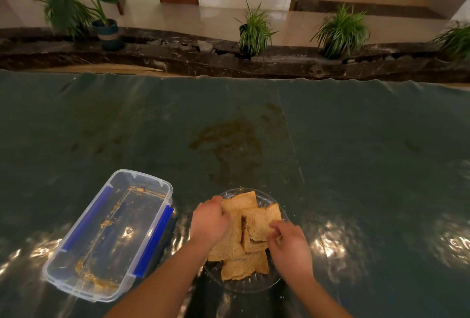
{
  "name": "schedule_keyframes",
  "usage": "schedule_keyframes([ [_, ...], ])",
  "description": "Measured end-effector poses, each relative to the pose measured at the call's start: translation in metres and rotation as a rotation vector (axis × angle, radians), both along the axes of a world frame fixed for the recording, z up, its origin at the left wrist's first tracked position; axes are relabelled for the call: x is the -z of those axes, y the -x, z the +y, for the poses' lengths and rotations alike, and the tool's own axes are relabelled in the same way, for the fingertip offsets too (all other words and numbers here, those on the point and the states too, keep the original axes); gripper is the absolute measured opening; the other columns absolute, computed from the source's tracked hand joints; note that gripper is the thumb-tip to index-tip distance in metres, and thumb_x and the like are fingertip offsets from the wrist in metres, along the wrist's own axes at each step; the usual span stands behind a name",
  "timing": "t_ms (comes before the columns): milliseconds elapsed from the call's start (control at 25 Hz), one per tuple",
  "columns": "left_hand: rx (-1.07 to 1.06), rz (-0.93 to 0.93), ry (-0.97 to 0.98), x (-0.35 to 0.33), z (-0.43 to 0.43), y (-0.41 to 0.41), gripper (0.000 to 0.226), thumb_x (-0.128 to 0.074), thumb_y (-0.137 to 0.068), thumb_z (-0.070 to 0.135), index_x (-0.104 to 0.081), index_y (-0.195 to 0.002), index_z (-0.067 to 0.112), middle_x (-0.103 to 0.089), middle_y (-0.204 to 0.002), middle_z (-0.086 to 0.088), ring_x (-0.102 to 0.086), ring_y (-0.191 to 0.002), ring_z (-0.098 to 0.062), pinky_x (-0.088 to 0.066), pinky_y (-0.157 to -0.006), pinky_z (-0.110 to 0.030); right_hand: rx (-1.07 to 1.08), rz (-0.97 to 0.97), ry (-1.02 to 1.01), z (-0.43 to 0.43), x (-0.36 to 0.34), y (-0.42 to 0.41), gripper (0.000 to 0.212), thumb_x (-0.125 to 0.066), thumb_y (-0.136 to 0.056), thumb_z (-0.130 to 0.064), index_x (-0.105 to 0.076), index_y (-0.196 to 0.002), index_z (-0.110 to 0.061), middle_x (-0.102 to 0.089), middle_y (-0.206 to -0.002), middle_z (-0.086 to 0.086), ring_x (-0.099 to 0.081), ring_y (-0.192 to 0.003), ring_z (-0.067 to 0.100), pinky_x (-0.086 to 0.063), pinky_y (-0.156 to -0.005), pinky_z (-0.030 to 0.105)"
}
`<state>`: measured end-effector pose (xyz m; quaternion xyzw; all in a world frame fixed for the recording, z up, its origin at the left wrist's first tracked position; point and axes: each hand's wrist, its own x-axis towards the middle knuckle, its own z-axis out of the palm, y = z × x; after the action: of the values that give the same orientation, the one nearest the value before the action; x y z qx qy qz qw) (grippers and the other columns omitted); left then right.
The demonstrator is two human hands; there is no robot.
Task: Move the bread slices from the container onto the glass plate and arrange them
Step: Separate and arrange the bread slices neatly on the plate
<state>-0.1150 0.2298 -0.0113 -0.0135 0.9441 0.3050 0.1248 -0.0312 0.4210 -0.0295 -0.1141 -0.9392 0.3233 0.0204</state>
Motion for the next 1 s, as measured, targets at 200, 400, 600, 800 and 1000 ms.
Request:
schedule_keyframes([
  [200,-0.104,-0.066,-0.119,0.009,0.0,0.001,0.03,-0.051,-0.091,0.017,-0.052,-0.122,0.019,-0.069,-0.098,0.002,-0.059,-0.082,-0.012,-0.048,-0.07,-0.03,-0.017,0.022,-0.154,0.01,0.014,-0.007,0.037,-0.072,-0.083,-0.023,-0.063,-0.118,-0.015,-0.062,-0.113,0.002,-0.052,-0.101,0.024,-0.049,-0.091,0.039],
  [400,-0.076,-0.082,-0.16,0.004,0.001,0.003,0.039,-0.053,-0.09,0.014,-0.049,-0.128,0.02,-0.069,-0.1,0.001,-0.062,-0.085,-0.015,-0.051,-0.075,-0.031,-0.052,-0.035,-0.115,0.014,0.017,0.003,0.041,-0.068,-0.086,-0.029,-0.061,-0.124,-0.015,-0.061,-0.119,0.002,-0.051,-0.108,0.024,-0.043,-0.098,0.036],
  [600,-0.098,0.067,-0.017,0.001,-0.027,-0.024,0.053,-0.065,-0.079,0.017,-0.051,-0.13,0.022,-0.056,-0.122,0.003,-0.046,-0.122,-0.021,-0.043,-0.103,-0.037,-0.01,-0.087,-0.058,0.019,0.016,0.003,0.045,-0.068,-0.085,-0.029,-0.057,-0.127,-0.016,-0.062,-0.122,0.003,-0.054,-0.112,0.025,-0.046,-0.097,0.038],
  [800,-0.314,-0.086,-0.237,0.0,-0.039,-0.044,0.02,-0.059,-0.087,0.008,-0.061,-0.103,0.02,-0.065,-0.098,0.005,-0.062,-0.099,-0.016,-0.05,-0.084,-0.03,0.022,-0.129,-0.046,0.017,0.012,0.001,0.045,-0.067,-0.086,-0.03,-0.056,-0.128,-0.017,-0.064,-0.122,0.003,-0.055,-0.112,0.026,-0.047,-0.095,0.04],
  [1000,-0.341,-0.038,-0.291,-0.002,-0.037,-0.054,0.027,-0.056,-0.091,0.006,-0.063,-0.113,0.019,-0.068,-0.1,0.008,-0.064,-0.096,-0.011,-0.05,-0.081,-0.024,0.058,-0.195,0.059,0.017,0.01,0.003,0.045,-0.065,-0.086,-0.032,-0.055,-0.128,-0.02,-0.063,-0.124,-0.001,-0.056,-0.113,0.022,-0.05,-0.094,0.042],
])
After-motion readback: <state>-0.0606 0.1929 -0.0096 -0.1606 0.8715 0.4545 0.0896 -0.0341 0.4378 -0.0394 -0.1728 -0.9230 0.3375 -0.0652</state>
